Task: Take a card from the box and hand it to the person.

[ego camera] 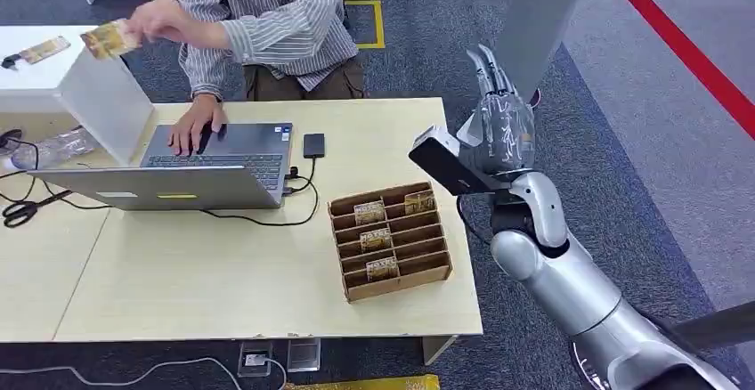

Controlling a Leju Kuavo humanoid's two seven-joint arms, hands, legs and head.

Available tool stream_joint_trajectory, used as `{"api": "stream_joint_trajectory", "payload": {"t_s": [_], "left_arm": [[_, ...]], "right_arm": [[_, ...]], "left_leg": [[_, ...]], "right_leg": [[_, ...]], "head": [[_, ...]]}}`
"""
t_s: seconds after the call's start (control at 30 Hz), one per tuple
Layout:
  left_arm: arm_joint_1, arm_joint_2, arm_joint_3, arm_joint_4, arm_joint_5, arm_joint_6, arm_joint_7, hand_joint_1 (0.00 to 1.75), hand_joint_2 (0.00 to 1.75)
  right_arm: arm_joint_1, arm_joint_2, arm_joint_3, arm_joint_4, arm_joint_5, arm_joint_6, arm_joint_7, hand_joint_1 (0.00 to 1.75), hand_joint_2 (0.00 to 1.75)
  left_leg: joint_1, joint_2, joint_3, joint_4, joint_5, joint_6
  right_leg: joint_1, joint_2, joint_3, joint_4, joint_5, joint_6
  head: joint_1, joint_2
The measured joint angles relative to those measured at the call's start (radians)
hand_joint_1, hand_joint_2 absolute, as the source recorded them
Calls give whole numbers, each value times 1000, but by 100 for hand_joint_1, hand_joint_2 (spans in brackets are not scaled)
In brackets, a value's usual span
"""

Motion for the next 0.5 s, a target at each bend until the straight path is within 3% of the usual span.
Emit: {"api": "stream_joint_trajectory", "payload": {"t_s": [0.1,0.3,0.5], "left_arm": [[0,0,0,0,3,7,0,0,0],[2,1,1,0,26,22,24,0,0],[5,5,2,0,38,27,38,0,0]], "right_arm": [[5,0,1,2,-80,3,-10,0,175],[94,-9,-14,-48,-546,55,-103,0,175],[257,-37,-60,-139,-754,81,-187,0,175]], "left_leg": [[0,0,1,0,0,0],[0,0,0,0,0,0],[0,0,0,0,-1,-1]], "right_leg": [[0,0,0,0,0,0],[0,0,-1,0,0,0],[0,0,-1,0,-1,0]], "head": [[0,0],[0,0],[0,0]]}}
